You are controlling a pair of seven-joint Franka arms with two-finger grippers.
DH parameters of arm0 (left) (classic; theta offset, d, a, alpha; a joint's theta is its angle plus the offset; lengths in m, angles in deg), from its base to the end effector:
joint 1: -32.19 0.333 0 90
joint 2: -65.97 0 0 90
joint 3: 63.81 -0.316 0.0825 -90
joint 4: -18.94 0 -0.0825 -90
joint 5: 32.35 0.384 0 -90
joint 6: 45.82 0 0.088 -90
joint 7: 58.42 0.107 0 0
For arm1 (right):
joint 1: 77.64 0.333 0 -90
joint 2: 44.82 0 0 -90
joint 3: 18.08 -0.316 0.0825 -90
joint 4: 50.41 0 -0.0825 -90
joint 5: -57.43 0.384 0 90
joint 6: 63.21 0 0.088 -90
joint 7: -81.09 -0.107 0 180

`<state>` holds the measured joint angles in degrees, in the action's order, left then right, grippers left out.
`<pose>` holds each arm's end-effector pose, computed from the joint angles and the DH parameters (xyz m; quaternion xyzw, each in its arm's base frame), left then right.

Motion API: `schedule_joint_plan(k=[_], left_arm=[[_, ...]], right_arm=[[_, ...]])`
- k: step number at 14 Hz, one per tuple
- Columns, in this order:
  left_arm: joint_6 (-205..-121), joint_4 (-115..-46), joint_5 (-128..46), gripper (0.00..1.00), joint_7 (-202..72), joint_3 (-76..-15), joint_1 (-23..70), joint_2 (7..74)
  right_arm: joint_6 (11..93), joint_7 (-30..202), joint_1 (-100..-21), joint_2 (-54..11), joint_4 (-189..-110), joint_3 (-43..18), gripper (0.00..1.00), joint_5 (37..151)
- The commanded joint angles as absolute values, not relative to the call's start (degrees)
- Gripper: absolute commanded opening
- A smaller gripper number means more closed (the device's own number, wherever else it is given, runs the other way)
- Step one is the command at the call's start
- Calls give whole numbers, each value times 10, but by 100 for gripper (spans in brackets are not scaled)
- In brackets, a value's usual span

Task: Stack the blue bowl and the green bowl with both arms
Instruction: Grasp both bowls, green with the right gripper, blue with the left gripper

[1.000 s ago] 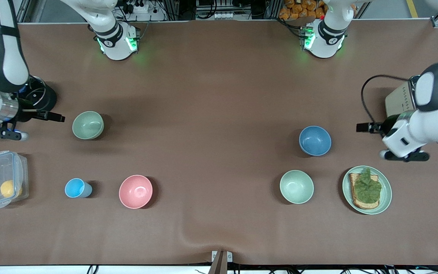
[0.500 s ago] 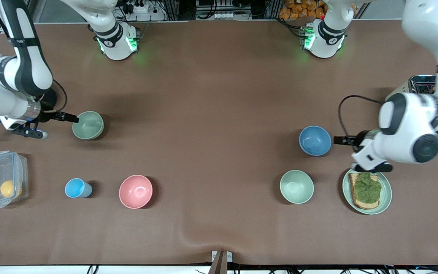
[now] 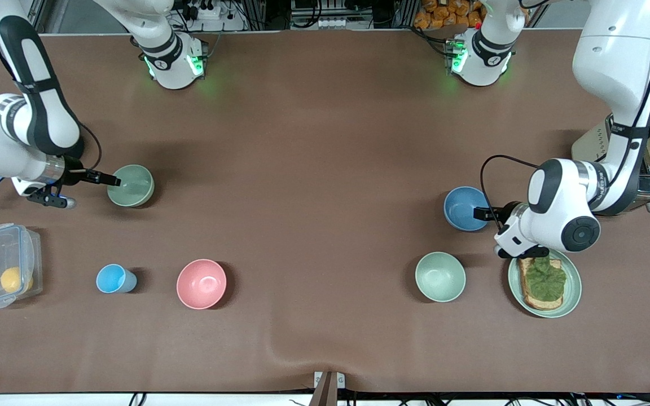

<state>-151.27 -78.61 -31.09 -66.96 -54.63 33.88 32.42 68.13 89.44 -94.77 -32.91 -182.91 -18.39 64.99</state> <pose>0.6165 -0.0720 0.2299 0.9752 0.0069 -0.2211 0.0055 0.4777 -0.1413 0.2369 -0.9850 0.1220 0.1011 0.0685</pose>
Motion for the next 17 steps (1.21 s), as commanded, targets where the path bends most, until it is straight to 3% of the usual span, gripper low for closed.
schedule_joint_plan(k=[1, 2, 5, 7, 8, 9, 11, 15, 16, 17], left_arm=[[-1527, -784, -294, 100, -677, -544, 338, 305], [-1527, -784, -293, 100, -676, -544, 338, 298], [-1527, -784, -293, 100, -676, -544, 337, 283], [-1527, -784, -293, 100, -677, -544, 336, 283], [-1527, -784, -293, 100, -677, -544, 336, 283], [-1527, -784, -293, 92, -677, -544, 336, 283], [-1526, -785, -293, 89, -677, -544, 332, 284], [-1520, -785, -293, 84, -683, -544, 331, 290], [-1520, -785, -293, 75, -685, -544, 331, 291], [-1519, -785, -293, 55, -685, -544, 330, 291]], right_arm=[[754, 909, -957, -322, -1871, -190, 85, 660], [767, 911, -960, -313, -1872, -190, 83, 660], [770, 914, -959, -310, -1874, -191, 29, 661], [769, 914, -962, -310, -1873, -191, 3, 661], [768, 914, -962, -310, -1873, -191, 0, 661], [764, 914, -964, -310, -1873, -191, 0, 660], [758, 915, -964, -315, -1871, -190, 0, 660], [658, 908, -958, -325, -1826, -192, 0, 660], [645, 908, -958, -329, -1820, -192, 0, 661], [641, 908, -957, -339, -1820, -194, 0, 661]])
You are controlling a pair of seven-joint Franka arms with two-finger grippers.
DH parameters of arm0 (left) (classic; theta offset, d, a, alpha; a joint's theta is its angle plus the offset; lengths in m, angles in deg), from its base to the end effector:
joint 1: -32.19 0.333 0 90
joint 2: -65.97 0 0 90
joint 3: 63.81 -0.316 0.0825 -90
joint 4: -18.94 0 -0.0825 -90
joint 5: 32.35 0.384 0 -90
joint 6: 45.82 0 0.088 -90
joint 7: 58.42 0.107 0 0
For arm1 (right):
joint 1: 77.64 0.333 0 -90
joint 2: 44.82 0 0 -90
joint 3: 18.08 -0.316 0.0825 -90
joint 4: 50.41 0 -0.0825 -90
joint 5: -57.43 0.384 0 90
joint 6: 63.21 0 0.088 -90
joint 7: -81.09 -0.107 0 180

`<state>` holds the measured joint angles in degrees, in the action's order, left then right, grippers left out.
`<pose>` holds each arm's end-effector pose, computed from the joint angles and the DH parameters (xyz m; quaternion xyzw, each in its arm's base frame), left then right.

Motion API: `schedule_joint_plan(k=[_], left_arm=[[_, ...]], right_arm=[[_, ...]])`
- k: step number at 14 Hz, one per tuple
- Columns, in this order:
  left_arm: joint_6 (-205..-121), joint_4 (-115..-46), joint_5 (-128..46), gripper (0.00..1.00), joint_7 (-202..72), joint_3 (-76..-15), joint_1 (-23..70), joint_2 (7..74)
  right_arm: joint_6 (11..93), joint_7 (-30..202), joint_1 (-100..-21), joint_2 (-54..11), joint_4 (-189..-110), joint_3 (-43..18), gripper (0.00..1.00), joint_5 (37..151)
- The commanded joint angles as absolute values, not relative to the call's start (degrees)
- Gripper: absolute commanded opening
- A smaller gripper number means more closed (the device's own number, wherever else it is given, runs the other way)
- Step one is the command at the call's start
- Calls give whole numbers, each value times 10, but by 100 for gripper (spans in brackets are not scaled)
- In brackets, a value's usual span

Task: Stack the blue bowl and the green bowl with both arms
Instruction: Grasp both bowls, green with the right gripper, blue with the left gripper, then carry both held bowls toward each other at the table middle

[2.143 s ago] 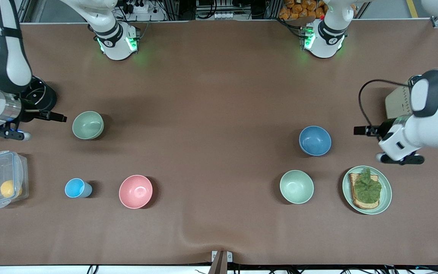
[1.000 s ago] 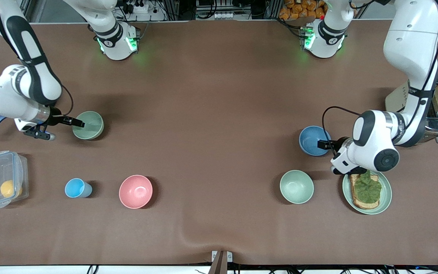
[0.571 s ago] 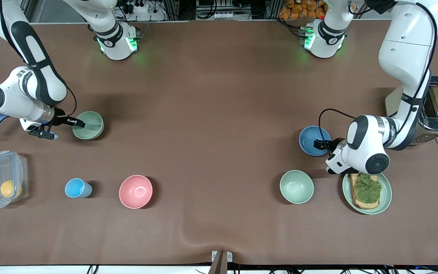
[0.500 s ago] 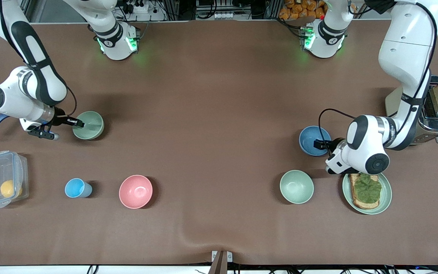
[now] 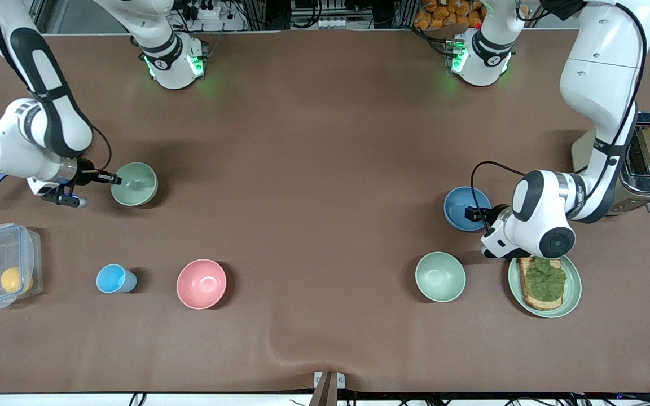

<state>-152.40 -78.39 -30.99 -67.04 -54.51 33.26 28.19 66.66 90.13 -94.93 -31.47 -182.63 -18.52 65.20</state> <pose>0.6103 -0.0802 0.1868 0.9694 0.0015 -0.2456 0.0060 0.4742 -0.1399 0.2246 -0.9826 0.1173 0.1224 0.0758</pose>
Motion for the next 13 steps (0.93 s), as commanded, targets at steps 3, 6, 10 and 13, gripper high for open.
schedule_joint_plan(k=[3, 6, 10, 13], left_arm=[[-1509, -785, -293, 7, -685, -545, 326, 296], [-1492, -785, -250, 0, -687, -543, 317, 305], [-1487, -784, -253, 0, -687, -540, 321, 334], [-1480, -780, -286, 0, -692, -538, 322, 369]], right_arm=[[600, 867, -932, -366, -1806, -198, 0, 660], [556, 742, -868, -387, -1785, -198, 0, 660], [520, 576, -766, -397, -1751, -199, 0, 661], [525, 451, -685, -391, -1729, -199, 0, 673]])
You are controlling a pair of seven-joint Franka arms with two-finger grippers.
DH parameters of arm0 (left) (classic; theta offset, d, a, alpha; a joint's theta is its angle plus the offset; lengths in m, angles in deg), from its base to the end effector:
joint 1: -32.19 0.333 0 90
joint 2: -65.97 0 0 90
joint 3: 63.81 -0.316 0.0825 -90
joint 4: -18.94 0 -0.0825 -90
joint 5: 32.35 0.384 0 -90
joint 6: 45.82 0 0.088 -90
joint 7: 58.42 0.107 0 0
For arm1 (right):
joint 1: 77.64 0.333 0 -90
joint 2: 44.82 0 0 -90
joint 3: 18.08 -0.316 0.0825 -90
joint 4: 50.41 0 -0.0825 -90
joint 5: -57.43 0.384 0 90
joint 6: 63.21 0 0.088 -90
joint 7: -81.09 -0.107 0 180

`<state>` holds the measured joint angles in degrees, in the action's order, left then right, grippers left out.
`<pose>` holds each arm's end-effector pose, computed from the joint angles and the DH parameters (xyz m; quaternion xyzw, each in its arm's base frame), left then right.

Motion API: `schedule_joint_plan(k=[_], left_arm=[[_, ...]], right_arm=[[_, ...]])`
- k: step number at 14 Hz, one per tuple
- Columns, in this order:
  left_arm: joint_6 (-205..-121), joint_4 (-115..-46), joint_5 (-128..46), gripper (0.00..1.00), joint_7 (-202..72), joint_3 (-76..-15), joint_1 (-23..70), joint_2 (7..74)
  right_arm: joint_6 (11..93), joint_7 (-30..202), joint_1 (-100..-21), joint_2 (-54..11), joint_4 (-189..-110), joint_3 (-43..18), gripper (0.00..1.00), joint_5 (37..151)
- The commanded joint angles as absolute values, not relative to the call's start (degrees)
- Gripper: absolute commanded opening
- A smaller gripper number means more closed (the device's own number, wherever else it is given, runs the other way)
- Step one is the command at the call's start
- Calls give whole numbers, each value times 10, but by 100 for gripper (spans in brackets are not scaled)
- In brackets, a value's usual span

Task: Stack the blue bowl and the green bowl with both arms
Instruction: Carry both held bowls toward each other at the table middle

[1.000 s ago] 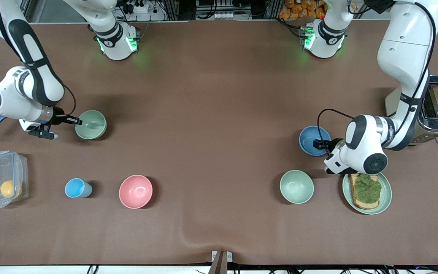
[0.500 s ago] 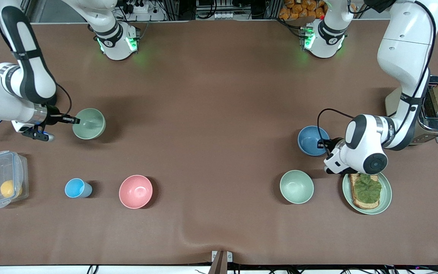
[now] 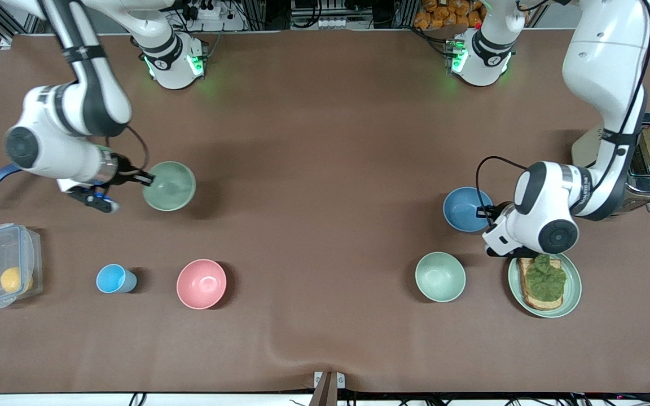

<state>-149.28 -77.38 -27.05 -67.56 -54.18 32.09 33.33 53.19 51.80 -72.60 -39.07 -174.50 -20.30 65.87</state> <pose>0.6181 -0.0895 0.2468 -0.9761 0.0223 0.2141 0.0302 0.5173 0.0742 0.3325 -0.9644 0.2286 0.1308 0.0238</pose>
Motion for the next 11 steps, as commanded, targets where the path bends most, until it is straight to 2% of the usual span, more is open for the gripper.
schedule_joint_plan(k=[1, 6, 9, 11], left_arm=[[-1480, -778, -314, 0, -696, -538, 321, 381], [-1460, -776, -413, 0, -740, -500, 320, 434], [-1460, -760, -458, 0, -807, -466, 318, 436], [-1461, -755, -474, 0, -831, -457, 313, 431]], right_arm=[[530, 417, -663, -389, -1721, -199, 0, 684], [580, 236, -554, -340, -1671, -198, 0, 707], [641, 185, -506, -323, -1670, -198, 0, 769], [695, 130, -461, -297, -1667, -198, 0, 772]])
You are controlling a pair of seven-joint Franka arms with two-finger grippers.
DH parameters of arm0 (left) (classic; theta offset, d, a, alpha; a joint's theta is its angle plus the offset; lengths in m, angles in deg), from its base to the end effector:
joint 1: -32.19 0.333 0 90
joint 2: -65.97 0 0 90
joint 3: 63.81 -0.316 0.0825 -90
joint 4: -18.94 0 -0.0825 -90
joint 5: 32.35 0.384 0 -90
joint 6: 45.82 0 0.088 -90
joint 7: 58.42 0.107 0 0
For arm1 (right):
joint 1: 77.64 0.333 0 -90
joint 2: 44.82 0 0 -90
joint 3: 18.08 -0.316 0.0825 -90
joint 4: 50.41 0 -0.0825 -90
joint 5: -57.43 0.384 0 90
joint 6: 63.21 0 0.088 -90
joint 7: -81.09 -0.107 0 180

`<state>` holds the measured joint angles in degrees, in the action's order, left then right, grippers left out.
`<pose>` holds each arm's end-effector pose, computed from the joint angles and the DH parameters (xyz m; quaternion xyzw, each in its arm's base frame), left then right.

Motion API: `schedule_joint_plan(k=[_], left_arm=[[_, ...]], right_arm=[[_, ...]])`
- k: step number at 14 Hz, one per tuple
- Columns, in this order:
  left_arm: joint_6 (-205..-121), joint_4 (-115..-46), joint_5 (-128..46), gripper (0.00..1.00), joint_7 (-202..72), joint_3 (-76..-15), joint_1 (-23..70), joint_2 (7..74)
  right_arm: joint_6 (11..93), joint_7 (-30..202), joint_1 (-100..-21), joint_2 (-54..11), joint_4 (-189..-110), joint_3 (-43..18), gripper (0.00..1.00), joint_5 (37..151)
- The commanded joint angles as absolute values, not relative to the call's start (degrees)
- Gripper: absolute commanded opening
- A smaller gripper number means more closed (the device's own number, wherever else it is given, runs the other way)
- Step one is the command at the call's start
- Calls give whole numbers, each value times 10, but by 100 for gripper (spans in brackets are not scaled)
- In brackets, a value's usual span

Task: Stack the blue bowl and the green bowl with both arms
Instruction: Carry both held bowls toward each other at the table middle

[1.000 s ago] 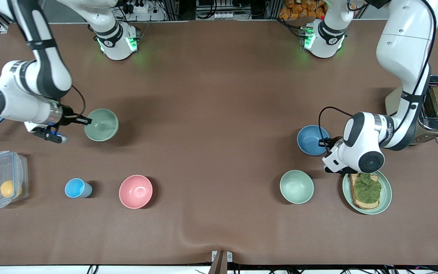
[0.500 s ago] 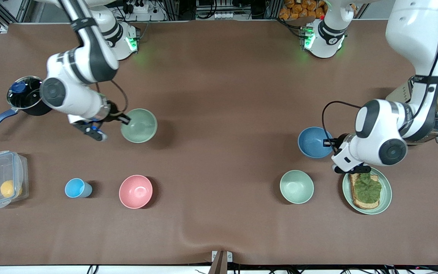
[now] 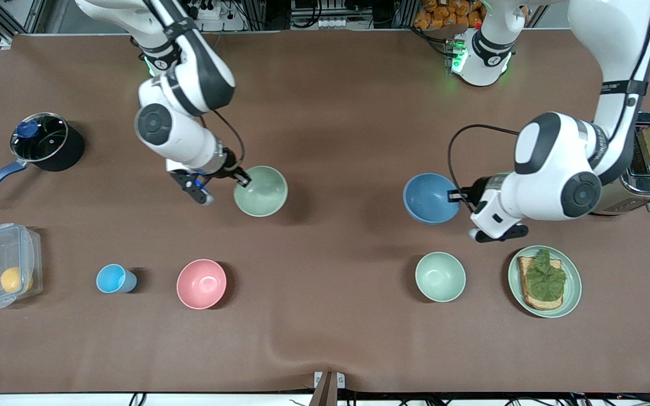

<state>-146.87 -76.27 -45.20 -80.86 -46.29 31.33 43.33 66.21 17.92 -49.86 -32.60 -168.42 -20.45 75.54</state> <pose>0.5974 -0.1996 0.3730 0.9740 0.0738 -0.1858 0.1062 0.4988 0.2987 0.3323 -0.9175 0.3775 0.0961 0.0806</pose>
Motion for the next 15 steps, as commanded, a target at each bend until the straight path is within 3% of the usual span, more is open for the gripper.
schedule_joint_plan(k=[1, 6, 12, 13, 14, 15], left_arm=[[-1461, -754, -475, 0, -841, -456, 311, 429], [-1478, -753, -487, 0, -850, -456, 298, 412], [-1495, -753, -487, 0, -861, -456, 279, 397], [-1498, -753, -487, 0, -861, -457, 278, 396], [-1498, -754, -487, 0, -861, -457, 277, 395], [-1499, -753, -487, 0, -862, -457, 276, 395]], right_arm=[[718, 103, -440, -280, -1663, -197, 0, 770], [782, -12, -357, -187, -1617, -190, 0, 747], [825, -70, -335, -151, -1617, -189, 0, 697], [823, -67, -341, -151, -1618, -189, 15, 694], [817, -67, -344, -152, -1619, -189, 71, 693], [815, -66, -346, -154, -1619, -189, 100, 693]])
